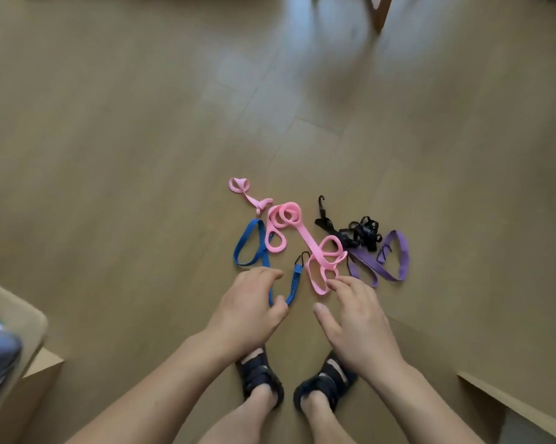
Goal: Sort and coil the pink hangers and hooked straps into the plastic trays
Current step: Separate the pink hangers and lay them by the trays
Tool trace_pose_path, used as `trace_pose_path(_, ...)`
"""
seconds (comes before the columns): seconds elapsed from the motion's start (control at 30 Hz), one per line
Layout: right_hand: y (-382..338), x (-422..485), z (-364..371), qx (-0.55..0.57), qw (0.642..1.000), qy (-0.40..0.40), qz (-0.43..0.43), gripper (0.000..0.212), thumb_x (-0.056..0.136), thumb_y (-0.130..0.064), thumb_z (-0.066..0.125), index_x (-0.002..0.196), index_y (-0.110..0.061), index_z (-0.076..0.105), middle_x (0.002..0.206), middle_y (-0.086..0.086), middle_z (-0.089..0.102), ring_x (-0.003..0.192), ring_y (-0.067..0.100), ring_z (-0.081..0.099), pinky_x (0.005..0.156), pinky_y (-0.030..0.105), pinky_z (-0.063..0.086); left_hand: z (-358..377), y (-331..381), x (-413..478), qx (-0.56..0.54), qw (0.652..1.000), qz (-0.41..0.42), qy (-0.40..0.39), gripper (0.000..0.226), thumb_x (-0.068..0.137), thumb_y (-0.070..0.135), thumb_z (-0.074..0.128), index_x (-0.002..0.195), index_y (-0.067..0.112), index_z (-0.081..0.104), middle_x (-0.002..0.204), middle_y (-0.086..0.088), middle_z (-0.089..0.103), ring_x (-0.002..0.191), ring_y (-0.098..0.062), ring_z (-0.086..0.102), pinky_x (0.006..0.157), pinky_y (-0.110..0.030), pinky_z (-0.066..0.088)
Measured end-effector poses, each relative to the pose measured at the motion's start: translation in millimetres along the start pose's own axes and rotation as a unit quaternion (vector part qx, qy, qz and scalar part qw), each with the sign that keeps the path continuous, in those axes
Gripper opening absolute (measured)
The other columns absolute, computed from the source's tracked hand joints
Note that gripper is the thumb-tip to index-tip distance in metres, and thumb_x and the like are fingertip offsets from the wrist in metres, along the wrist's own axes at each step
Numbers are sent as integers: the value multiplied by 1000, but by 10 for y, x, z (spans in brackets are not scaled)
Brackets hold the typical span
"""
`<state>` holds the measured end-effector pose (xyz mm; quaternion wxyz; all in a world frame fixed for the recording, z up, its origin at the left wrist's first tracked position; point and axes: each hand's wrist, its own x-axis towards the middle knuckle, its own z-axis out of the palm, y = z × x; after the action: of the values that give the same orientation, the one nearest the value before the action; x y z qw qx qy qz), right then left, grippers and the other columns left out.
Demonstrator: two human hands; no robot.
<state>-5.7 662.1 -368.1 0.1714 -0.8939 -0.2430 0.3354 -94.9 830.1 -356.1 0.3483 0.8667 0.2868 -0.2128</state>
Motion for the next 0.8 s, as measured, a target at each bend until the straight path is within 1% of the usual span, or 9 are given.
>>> trace_pose_path(0.1,555,812,601,-40,999,-20,22,48,94,-44,53,135,-20,50,135,-2,47,128,18,37,105,36,36,646,-343,731,2,999,-24,-21,49,96,33,48,144,26,42,147,12,44,139,-7,31,109,-24,29)
trace_pose_path(0.3,1446,2144,1692,-129,990,-36,37,39,92,-36,49,125,-14,53,119,6,54,110,29,48,86,41,42,1810,-917,1933,2,998,-30,-60,47,95,30,47,142,24,45,144,9,46,134,-13,37,105,-31,37)
trace_pose_path(0.4,1732,2575,2128,-182,982,-33,49,35,91,-35,45,116,-14,56,109,6,60,104,30,52,96,45,35,2284,-1162,2342,-5,997,-36,-62,47,95,30,47,141,25,45,143,8,48,134,-14,40,103,-32,38)
trace_pose_path(0.47,1850,2729,2304,-187,980,-31,64,24,90,-35,45,102,-18,56,94,4,63,96,30,55,103,48,28,2545,-1271,2536,-22,996,-61,-58,44,95,31,48,138,23,48,137,5,53,128,-16,46,98,-32,40)
trace_pose_path(0.57,1967,2838,2442,-184,982,-11,51,11,87,-28,42,85,-21,50,70,3,61,78,29,59,112,50,20,2884,-1300,2756,-35,993,-102,-54,19,92,33,51,103,18,58,102,0,62,96,-24,58,73,-33,47)
trace_pose_path(0.63,2033,2834,2448,-175,983,27,41,18,82,-26,38,86,-15,53,65,5,62,66,29,48,112,46,20,3097,-1263,2877,-10,992,-103,-67,21,91,37,53,81,20,45,80,2,55,76,-25,55,56,-31,38)
trace_pose_path(0.67,2053,2819,2435,-162,985,52,32,22,79,-25,39,87,-11,55,63,7,62,63,28,42,109,44,21,3194,-1254,2927,1,992,-96,-82,24,91,39,53,82,19,43,79,1,55,74,-25,55,55,-30,37)
trace_pose_path(0.73,2061,2778,2357,-103,991,78,23,25,76,-21,44,90,-5,57,57,6,55,65,28,38,101,41,28,3339,-1244,3038,23,990,-89,-103,20,92,36,53,100,18,50,89,-3,63,82,-28,62,62,-30,42)
trace_pose_path(0.8,2034,2735,2239,-20,998,49,41,22,78,-17,50,96,-6,56,63,1,46,76,31,44,86,38,37,3382,-1252,3127,20,988,-119,-95,19,92,23,50,107,12,57,99,-10,68,93,-33,65,67,-31,43)
